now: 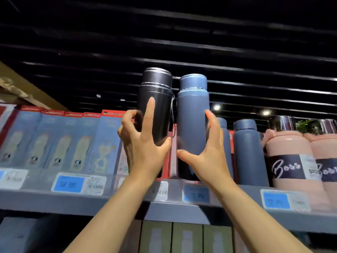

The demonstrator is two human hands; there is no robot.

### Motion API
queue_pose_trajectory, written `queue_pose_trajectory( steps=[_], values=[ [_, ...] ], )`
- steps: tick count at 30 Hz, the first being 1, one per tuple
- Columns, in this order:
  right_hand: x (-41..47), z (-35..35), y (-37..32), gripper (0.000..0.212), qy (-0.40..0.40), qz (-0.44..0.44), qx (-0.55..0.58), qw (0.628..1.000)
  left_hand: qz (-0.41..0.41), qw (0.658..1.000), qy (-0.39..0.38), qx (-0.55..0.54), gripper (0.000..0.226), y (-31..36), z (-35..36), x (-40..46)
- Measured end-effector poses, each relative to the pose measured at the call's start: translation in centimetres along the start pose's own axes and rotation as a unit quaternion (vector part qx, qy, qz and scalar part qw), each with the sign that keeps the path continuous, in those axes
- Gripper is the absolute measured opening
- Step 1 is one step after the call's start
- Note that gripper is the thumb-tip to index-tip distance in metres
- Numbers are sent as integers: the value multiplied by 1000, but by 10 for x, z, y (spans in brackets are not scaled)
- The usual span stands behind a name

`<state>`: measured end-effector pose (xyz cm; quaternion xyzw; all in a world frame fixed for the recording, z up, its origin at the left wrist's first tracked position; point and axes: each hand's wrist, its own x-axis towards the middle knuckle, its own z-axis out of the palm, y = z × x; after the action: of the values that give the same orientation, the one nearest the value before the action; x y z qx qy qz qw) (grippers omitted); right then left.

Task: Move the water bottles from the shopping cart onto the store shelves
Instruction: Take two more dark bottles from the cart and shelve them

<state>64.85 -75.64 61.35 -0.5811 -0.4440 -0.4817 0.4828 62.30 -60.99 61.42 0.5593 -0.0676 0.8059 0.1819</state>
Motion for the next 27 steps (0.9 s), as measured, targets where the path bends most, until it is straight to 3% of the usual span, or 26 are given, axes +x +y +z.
queue_pose_trajectory(
  steps=[6,13,17,27],
  values=[
    [4,5,21,108,20,45,7,999,-38,994,-99,11,110,-3,9,-4],
    [5,7,17,111,-22,108,10,994,-130,964,-229,-29,114,-13,6,-3],
    [2,8,11,114,-52,113,-40,991,-124,949,-289,21,116,-13,6,-3],
    [0,6,4,112,-90,173,-135,971,-150,945,-288,33,114,-9,-5,-1]
  ],
)
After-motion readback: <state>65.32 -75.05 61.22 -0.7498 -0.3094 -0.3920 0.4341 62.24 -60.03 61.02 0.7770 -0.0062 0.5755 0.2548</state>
